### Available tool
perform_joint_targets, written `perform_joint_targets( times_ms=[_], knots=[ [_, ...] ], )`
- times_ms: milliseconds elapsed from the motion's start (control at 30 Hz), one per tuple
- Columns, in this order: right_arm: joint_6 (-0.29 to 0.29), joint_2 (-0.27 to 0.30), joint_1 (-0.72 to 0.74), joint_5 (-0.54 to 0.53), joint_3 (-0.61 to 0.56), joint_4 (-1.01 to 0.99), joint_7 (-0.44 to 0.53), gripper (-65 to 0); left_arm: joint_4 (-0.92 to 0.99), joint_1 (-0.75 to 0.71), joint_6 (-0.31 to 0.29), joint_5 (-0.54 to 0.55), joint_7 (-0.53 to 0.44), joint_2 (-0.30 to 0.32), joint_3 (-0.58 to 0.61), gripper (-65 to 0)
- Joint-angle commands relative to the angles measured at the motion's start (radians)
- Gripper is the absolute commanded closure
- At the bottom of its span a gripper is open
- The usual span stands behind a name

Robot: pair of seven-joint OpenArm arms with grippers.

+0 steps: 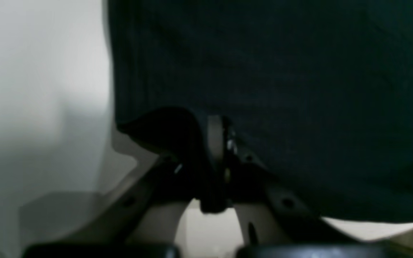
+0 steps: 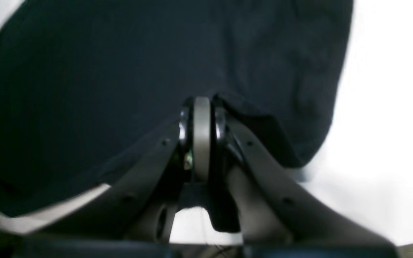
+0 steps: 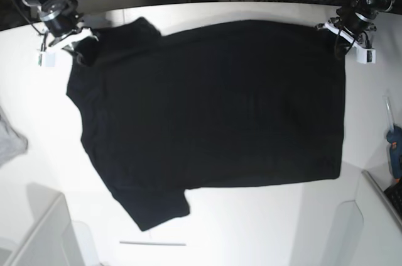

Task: Fold the T-shirt properly
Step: 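Lift the shirt by its shoulders and drag it toward the robot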

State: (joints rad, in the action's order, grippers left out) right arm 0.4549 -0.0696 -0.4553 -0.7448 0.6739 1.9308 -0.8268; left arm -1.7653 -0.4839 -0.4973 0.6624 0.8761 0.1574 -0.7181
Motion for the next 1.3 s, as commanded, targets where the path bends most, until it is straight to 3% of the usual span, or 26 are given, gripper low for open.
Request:
perform_joint_targets(
  times_ms=[0, 300, 433, 800, 933, 1100, 1267],
  knots=[
    [-0.011, 0.011, 0.016, -0.015, 0.002, 0.015, 0.004, 0.0, -0.014, 0.011, 0.01, 0.015, -0.019, 0.006, -0.013, 0.0],
    [-0.015, 0.009, 0.119, 0.012, 0.002, 0.014, -0.076, 0.0, -0.012, 0.05, 0.015, 0.013, -0.018, -0.008, -0.013, 0.0],
    [-0.015, -0.005, 0.151, 0.104, 0.0, 0.011, -0.078, 0.0, -0.009, 0.07, 0.016, 0.013, -0.018, -0.008, -0.013, 0.0],
    [-0.015, -0.005, 0.237, 0.112, 0.0, -0.098, -0.078, 0.0, 0.023, 0.121, 0.061, 0.013, -0.018, -0.008, -0.008, 0.0],
    [-0.015, 0.001, 0.275, 0.112, -0.001, -0.153, -0.078, 0.0, 0.025, 0.162, 0.061, 0.012, 0.064, -0.008, -0.015, 0.0],
    [-0.015, 0.003, 0.312, 0.113, -0.016, -0.181, -0.078, 0.0, 0.025, 0.204, 0.065, 0.006, 0.088, -0.008, -0.015, 0.0],
    [-0.048, 0.029, 0.349, 0.113, -0.092, -0.227, -0.072, 0.0, 0.061, 0.228, 0.137, 0.01, 0.088, -0.003, -0.015, 0.0]
  ],
)
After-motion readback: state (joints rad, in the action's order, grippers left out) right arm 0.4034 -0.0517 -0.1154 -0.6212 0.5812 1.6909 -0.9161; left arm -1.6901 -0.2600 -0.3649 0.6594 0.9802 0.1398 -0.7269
